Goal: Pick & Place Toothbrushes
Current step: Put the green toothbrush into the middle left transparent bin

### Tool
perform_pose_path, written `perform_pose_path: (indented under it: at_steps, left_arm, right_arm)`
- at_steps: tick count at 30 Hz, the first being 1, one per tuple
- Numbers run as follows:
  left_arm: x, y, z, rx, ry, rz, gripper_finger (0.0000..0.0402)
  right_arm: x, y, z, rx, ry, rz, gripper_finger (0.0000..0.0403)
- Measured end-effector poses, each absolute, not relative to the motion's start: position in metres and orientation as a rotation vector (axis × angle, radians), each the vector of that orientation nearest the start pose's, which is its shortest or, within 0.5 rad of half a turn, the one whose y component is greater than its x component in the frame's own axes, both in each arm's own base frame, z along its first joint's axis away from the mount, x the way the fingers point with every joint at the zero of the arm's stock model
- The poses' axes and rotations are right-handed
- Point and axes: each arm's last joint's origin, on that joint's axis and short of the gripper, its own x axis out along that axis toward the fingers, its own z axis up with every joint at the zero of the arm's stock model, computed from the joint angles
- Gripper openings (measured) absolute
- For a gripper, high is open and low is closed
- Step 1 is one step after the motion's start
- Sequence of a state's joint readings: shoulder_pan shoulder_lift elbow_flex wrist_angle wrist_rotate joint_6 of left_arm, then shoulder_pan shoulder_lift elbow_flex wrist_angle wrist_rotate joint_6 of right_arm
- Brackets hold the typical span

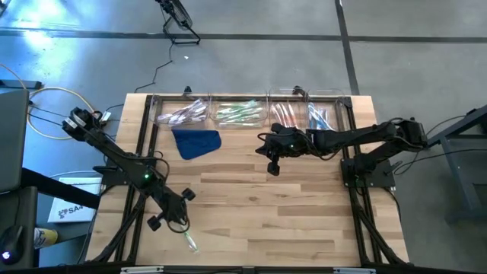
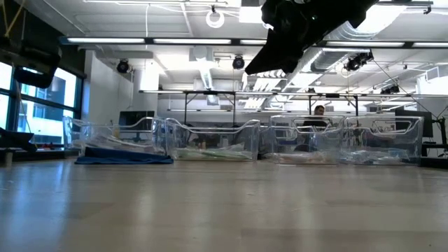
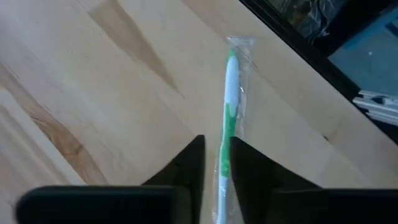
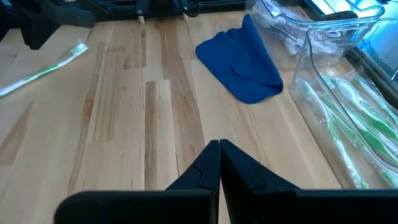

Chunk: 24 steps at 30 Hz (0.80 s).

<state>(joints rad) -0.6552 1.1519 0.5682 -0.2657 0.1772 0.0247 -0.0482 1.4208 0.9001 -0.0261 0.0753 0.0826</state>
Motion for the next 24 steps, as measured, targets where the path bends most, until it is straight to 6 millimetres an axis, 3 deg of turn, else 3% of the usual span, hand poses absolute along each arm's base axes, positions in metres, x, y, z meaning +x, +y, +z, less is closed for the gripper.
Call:
perform_pose_path:
  at_steps: [5, 10, 24]
  left_arm:
    - [0.166, -0.134, 0.187, 0.293, 0.825, -0.821, 0.0134]
    - [0.158, -0.130, 0.179, 0.303, 0.949, -0.859, 0.0180]
    - [0.161, -0.132, 0.149, 0.347, 1.149, -0.842, 0.0187]
  right_arm:
    - [0.305, -0.017, 0.244, 0.073, 0.542, -0.143, 0.0002]
    - [0.305, -0.017, 0.244, 0.073, 0.542, -0.143, 0.0002]
    - [0.305, -0.017, 0.244, 0.073, 0.550, -0.143, 0.0002]
